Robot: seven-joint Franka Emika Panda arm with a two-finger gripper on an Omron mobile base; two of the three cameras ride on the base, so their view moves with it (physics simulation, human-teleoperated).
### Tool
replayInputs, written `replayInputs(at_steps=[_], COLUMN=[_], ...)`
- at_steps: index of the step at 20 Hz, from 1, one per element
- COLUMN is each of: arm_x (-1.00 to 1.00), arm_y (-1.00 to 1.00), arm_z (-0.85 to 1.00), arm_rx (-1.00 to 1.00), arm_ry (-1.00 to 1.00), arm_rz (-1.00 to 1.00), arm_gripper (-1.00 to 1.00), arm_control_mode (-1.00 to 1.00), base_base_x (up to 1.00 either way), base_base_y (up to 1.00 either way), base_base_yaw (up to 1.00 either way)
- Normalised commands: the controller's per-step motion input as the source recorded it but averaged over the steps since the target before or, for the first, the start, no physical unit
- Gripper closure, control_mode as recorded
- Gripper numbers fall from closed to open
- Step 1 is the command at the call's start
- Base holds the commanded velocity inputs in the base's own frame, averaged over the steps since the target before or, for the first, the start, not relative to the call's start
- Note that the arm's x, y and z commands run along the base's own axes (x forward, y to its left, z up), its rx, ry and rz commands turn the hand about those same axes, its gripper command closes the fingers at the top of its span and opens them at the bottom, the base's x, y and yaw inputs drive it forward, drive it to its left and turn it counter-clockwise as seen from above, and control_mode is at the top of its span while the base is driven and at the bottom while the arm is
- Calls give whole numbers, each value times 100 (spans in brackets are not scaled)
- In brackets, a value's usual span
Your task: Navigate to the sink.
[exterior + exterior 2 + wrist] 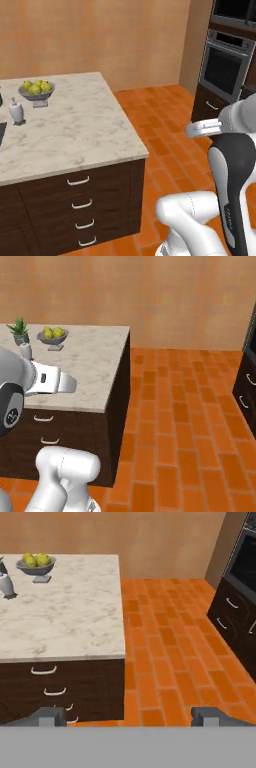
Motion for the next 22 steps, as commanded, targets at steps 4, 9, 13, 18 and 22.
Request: replayInputs(at_steps=[4,9,13,18,22], arm_x=[0,0,0,0,0], arm_y=[0,0,0,0,0], arm_z=[0,0,0,0,0], arm_rx=[0,0,0,0,0], arm_ry=[0,0,0,0,0], arm_rz=[0,0,0,0,0], arm_gripper=[-100,-100,-100,-100,-100], arm_control_mode=[100,100,100,100,100], base_base_x=[-3,39,55,25,-17], base_base_y=[100,100,100,100,100], base_base_yaw=[-2,0,0,0,0])
